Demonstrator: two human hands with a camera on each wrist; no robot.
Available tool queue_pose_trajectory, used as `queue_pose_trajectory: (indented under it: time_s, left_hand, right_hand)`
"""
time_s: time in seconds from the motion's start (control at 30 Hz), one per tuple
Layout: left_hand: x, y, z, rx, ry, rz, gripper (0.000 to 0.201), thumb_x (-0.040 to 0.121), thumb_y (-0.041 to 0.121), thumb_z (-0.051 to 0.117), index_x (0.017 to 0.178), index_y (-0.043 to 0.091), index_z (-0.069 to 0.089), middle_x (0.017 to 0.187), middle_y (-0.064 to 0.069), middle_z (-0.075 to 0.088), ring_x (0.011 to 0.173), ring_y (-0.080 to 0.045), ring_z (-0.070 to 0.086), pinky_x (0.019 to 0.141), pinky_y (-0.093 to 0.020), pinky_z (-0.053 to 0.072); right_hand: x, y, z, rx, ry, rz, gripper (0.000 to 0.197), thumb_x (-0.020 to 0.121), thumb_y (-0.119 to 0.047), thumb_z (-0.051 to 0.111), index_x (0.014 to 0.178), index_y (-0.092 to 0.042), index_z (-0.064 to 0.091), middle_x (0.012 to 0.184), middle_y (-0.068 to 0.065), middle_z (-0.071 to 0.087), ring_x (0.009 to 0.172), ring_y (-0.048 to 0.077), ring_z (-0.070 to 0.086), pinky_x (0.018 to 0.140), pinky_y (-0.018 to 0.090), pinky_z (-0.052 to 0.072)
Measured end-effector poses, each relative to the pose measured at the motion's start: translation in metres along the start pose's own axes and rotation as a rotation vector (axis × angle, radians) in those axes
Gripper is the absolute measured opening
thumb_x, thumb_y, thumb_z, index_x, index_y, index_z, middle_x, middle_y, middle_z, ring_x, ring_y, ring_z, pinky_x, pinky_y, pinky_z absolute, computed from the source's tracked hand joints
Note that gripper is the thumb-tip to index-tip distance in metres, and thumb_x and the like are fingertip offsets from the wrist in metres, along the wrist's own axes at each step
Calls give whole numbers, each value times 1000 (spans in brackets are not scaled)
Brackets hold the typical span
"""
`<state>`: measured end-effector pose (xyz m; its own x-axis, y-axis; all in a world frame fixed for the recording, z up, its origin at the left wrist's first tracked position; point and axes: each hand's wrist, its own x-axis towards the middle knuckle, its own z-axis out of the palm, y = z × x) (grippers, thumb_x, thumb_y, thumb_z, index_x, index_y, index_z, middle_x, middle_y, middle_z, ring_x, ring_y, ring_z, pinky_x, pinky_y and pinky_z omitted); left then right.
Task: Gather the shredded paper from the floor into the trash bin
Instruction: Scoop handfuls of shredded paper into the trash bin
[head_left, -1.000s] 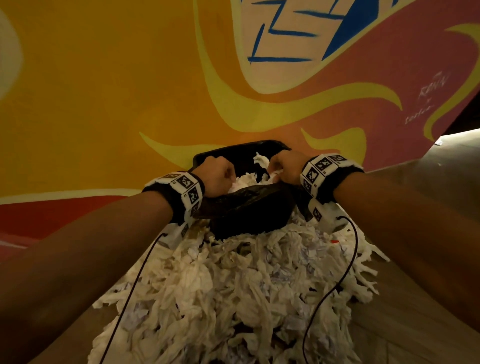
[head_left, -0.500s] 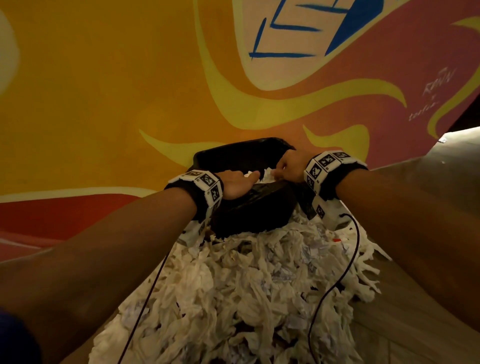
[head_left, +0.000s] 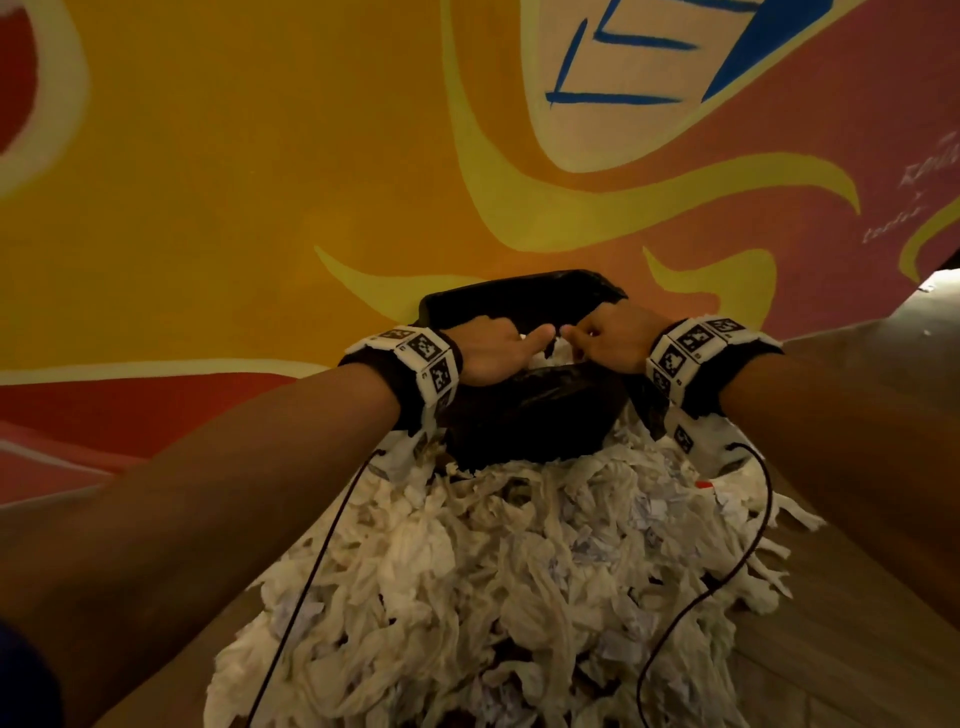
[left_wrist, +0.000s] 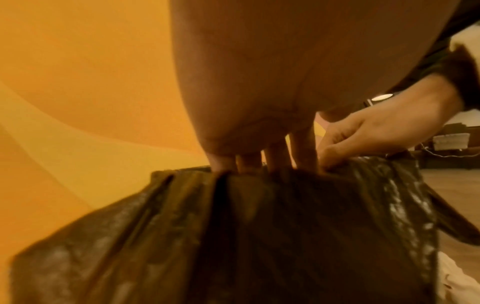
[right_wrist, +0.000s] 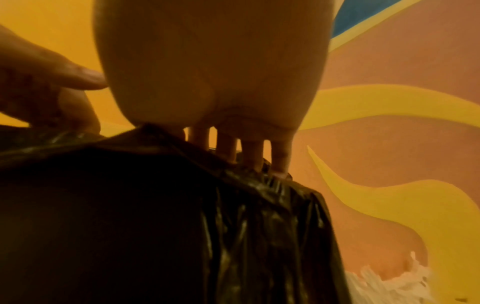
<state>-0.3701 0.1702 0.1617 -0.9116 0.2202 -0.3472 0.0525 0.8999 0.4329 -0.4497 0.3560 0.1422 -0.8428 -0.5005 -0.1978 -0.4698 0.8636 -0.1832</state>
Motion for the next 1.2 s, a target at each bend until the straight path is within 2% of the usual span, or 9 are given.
queue_pose_trajectory:
  time_s: [0.1,0.27,0.43,0.57,0.73,0.87,1.0,1.1,1.2]
  left_hand:
    - [-9,-23,-9,-204,110,82,69,100,55,24,87,9,73,88,-8,73,80,-25,68,79,-36,55]
    - [-27,-67,-14,-392,595,190,57,102,41,37,64,13,68,60,2,69,56,-13,65,60,-24,49]
    - [-53,-122,-10,-303,839,118,62,102,33,38,53,-3,47,49,-23,50,41,-36,42,44,-38,34]
    - [-75,-161,-6,-200,888,-3,58,100,27,43,46,14,29,39,-3,26,34,-14,17,45,-29,18]
    - [-100,-215,2,-98,792,-108,57,100,25,44,46,15,28,39,-3,25,38,-20,19,47,-28,17]
    - [-118,-261,20,6,621,-249,40,93,27,51,55,18,39,47,-2,41,43,-20,33,48,-27,26]
    - [-128,-298,39,91,309,-445,11,91,31,54,92,20,53,84,-5,62,72,-26,58,62,-36,50]
    - [-129,-327,55,114,134,-513,39,93,27,54,130,18,47,130,-9,52,111,-28,55,92,-42,49]
    - [-127,-345,64,75,54,-523,62,92,31,58,146,20,30,149,-10,33,132,-33,40,105,-46,40]
  right_hand:
    - [1,-12,-6,-14,110,-86,61,99,-51,32,73,-9,67,55,10,56,47,23,46,47,29,38]
    - [1,-69,-15,103,271,-238,43,99,-40,39,66,-14,52,52,1,45,45,20,37,45,28,30]
    - [-7,-154,-7,123,140,-423,10,92,-26,47,85,-23,54,66,-6,55,59,17,51,55,37,45]
    - [-3,-213,7,112,20,-498,7,89,-15,47,91,-16,54,71,-1,55,68,22,55,60,36,46]
    - [15,-261,38,53,-159,-481,14,91,-11,46,101,-12,57,77,1,53,78,25,53,60,32,41]
    - [35,-279,69,5,-243,-483,16,91,-15,51,106,-14,58,94,3,57,89,24,55,66,31,46]
    - [59,-286,100,-52,-251,-479,20,92,-19,50,111,-18,56,108,6,54,97,28,54,82,38,50]
    - [76,-289,120,-63,-211,-439,28,92,-24,50,120,-23,48,119,8,45,102,32,52,77,36,42]
    - [91,-295,136,-36,-201,-403,42,91,-29,54,131,-30,39,128,7,40,108,32,50,79,35,41]
